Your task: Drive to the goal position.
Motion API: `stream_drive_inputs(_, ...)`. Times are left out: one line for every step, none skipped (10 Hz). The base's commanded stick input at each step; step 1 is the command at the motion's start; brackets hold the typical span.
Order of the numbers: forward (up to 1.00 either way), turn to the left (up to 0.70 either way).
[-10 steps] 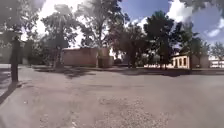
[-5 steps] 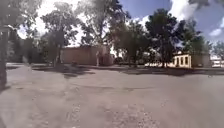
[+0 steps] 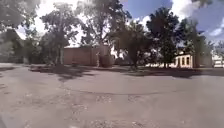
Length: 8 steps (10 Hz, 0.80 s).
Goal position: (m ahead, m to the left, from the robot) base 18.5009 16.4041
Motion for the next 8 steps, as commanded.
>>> stream_drive_inputs(0.85, 0.0)
stream_drive_inputs(0.85, 0.0)
stream_drive_inputs(0.85, 0.0)
stream_drive_inputs(0.85, 0.0)
stream_drive_inputs(0.85, 0.0)
stream_drive_inputs(0.85, 0.0)
stream_drive_inputs(0.85, 0.0)
stream_drive_inputs(0.85, 0.0)
